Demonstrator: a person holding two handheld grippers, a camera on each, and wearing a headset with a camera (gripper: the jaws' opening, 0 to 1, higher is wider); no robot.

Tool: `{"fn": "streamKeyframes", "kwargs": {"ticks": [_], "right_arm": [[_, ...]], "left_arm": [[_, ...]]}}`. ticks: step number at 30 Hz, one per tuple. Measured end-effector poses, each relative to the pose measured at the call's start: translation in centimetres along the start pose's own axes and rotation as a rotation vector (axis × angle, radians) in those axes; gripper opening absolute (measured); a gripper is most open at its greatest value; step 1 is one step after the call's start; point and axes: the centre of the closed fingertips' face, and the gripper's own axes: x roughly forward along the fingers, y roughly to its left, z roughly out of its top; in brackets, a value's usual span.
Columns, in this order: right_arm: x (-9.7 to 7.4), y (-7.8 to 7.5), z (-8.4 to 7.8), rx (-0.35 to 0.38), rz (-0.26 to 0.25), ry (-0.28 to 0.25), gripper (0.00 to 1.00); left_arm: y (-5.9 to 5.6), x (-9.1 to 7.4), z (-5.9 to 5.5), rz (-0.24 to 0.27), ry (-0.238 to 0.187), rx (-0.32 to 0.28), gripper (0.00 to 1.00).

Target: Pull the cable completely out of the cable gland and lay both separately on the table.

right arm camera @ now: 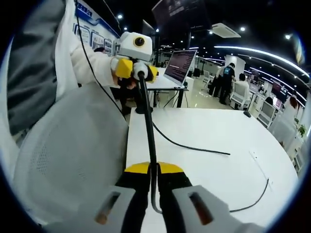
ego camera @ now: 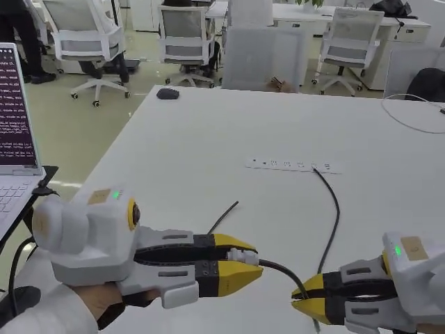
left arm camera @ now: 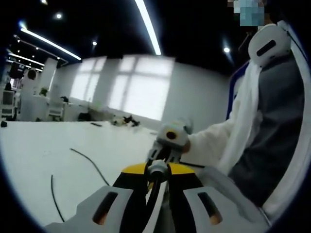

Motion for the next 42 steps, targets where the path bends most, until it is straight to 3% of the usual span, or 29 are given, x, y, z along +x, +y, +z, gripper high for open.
{"fn": "streamKeyframes", "kwargs": {"ticks": [7, 11, 16, 23, 35, 42], "right_arm": [[-0.8, 0.4, 5.0, 0.005, 0.028, -0.112, 0.15], [-1.0, 1.2, 7.5, 0.022, 0.076, -0.160, 0.12], [-0.9, 1.9, 9.2, 0.007, 0.100, -0.195, 0.10], [-0.7, 2.5, 9.2, 0.021, 0.124, -0.201, 0.04], [-0.8, 2.3, 9.4, 0.017, 0.112, -0.203, 0.03], [-0.7, 2.4, 9.0, 0.005, 0.119, -0.185, 0.03]], "left_arm": [[-0.2, 0.3, -0.8, -0.003, 0.026, 0.005, 0.16], [-0.4, 0.6, -0.9, -0.005, 0.032, 0.013, 0.16], [-0.6, 0.6, -1.0, -0.008, 0.035, 0.018, 0.16], [-0.6, 0.6, -0.9, -0.003, 0.030, 0.022, 0.16], [-0.5, 0.6, -0.5, -0.004, 0.016, 0.028, 0.16], [-0.5, 0.7, -0.9, -0.003, 0.031, 0.033, 0.16]]}}
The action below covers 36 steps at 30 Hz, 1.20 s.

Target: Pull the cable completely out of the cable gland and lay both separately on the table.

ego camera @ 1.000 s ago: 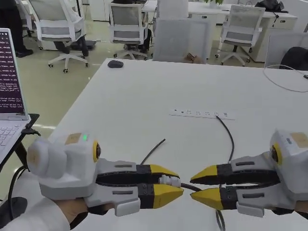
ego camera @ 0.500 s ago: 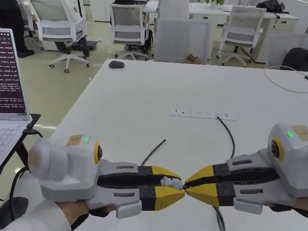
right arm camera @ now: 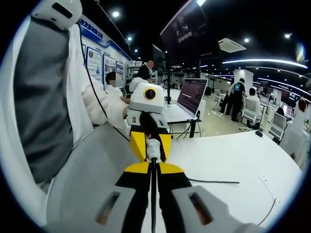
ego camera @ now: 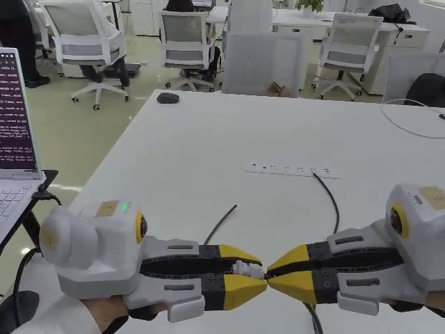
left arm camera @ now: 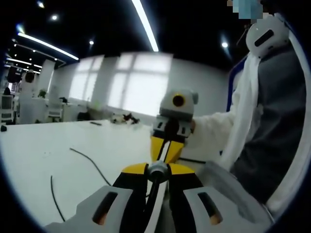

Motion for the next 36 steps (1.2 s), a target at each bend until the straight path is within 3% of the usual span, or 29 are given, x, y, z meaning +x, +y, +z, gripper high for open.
{"fn": "streamKeyframes", "kwargs": {"ticks": [6, 24, 36], "right_arm": [[-0.4, -0.4, -1.6, 0.001, -0.009, 0.039, 0.03], [-1.9, -1.4, -6.4, 0.111, -0.067, 0.103, 0.03], [-2.1, -1.3, -7.2, 0.129, -0.080, 0.118, 0.03]], "left_arm": [[0.2, -0.3, -0.2, 0.007, 0.006, 0.001, 0.16], [0.9, -1.2, 0.5, 0.034, -0.021, -0.011, 0.16], [0.9, -1.1, 0.4, 0.036, -0.025, -0.022, 0.16]]}}
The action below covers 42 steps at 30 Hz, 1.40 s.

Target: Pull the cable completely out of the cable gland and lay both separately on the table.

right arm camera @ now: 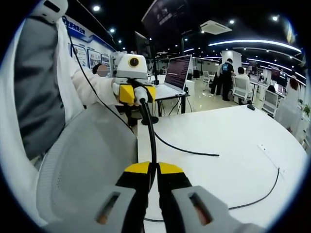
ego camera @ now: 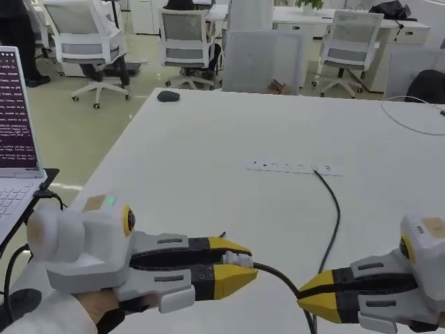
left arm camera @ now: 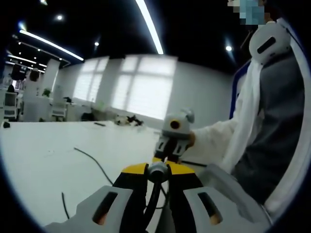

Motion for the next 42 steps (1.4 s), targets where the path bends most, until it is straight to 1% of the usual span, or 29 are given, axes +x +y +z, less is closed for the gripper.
{"fn": "streamKeyframes", "kwargs": {"ticks": [2, 4, 7, 9, 11, 12, 15, 17, 19, 23, 27, 34, 36, 38, 42], "right_arm": [[-0.1, 0.0, 0.1, 0.003, 0.003, 0.006, 0.03], [-0.3, 0.0, 0.3, -0.009, -0.003, 0.019, 0.03], [-0.5, 0.2, 1.1, -0.018, 0.004, 0.014, 0.05], [-0.5, 0.2, 2.3, -0.021, -0.003, -0.008, 0.10], [-0.4, 0.2, 3.9, -0.024, -0.010, -0.045, 0.14], [-0.4, 0.3, 4.9, -0.041, -0.007, -0.061, 0.14], [-0.1, 0.5, 6.6, -0.096, -0.004, -0.077, 0.13], [0.1, 0.7, 7.5, -0.120, -0.001, -0.087, 0.13], [0.4, 0.9, 8.0, -0.136, 0.006, -0.094, 0.13], [0.6, 1.0, 8.2, -0.154, 0.014, -0.091, 0.12], [0.7, 0.9, 8.1, -0.157, 0.015, -0.089, 0.11], [1.0, 1.2, 8.1, -0.157, 0.031, -0.095, 0.09], [1.0, 1.3, 8.0, -0.159, 0.034, -0.092, 0.07], [1.1, 1.6, 8.0, -0.163, 0.052, -0.094, 0.03], [1.1, 1.6, 7.9, -0.170, 0.051, -0.093, 0.03]], "left_arm": [[0.0, 0.0, 0.1, 0.004, -0.003, 0.002, 0.16], [0.1, 0.0, 0.2, 0.015, -0.009, 0.006, 0.16], [0.4, -0.2, 0.5, 0.029, -0.021, 0.005, 0.16], [0.5, -0.2, 0.6, 0.028, -0.024, 0.005, 0.16], [0.3, 0.0, 0.6, 0.024, -0.023, 0.006, 0.16], [0.2, 0.2, 0.6, 0.020, -0.023, 0.005, 0.16], [0.0, 0.5, 0.5, 0.012, -0.021, 0.006, 0.16], [-0.1, 0.6, 0.4, 0.009, -0.021, 0.006, 0.16], [-0.1, 0.7, 0.4, 0.007, -0.021, 0.005, 0.16], [-0.2, 0.7, 0.5, 0.006, -0.023, 0.006, 0.16], [-0.3, 0.7, 0.6, 0.008, -0.024, 0.006, 0.16], [-0.4, 0.9, 0.6, 0.002, -0.024, 0.006, 0.16], [-0.5, 1.0, 0.6, 0.000, -0.025, 0.006, 0.16], [-0.4, 1.0, 0.6, 0.005, -0.027, 0.006, 0.16], [-0.4, 1.0, 0.6, 0.000, -0.020, 0.005, 0.16]]}}
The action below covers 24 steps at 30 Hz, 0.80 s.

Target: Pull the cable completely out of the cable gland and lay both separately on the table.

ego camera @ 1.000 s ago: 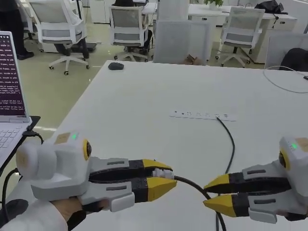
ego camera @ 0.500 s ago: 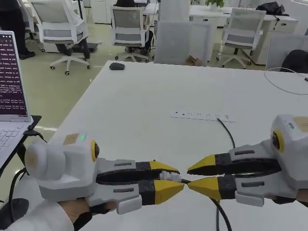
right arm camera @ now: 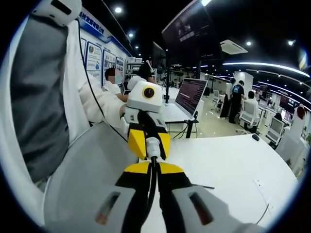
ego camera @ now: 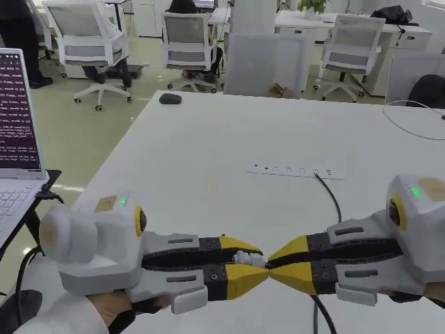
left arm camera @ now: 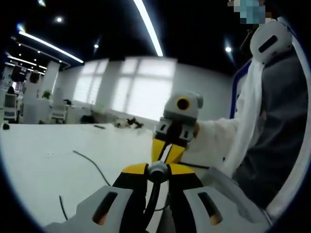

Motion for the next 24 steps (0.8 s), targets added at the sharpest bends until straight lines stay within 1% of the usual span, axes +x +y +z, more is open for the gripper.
{"fn": "streamKeyframes", "kwargs": {"ticks": [8, 12, 14, 21, 24], "right_arm": [[-0.1, -0.3, -0.6, 0.008, -0.002, 0.012, 0.03], [-0.8, -0.7, -1.4, 0.011, -0.017, 0.028, 0.03], [-1.1, -0.9, -1.8, 0.018, -0.029, 0.038, 0.03], [-1.8, -1.1, -3.1, 0.040, -0.053, 0.064, 0.03], [-2.1, -1.2, -3.9, 0.041, -0.062, 0.087, 0.03]], "left_arm": [[0.1, 0.1, -0.3, 0.001, 0.011, -0.002, 0.16], [0.3, -0.1, -0.2, 0.011, 0.009, -0.004, 0.16], [0.4, -0.4, 0.1, 0.016, -0.007, -0.011, 0.16], [0.7, -0.5, 0.2, 0.023, -0.009, -0.011, 0.16], [0.8, -0.8, 0.2, 0.027, -0.011, -0.014, 0.16]]}}
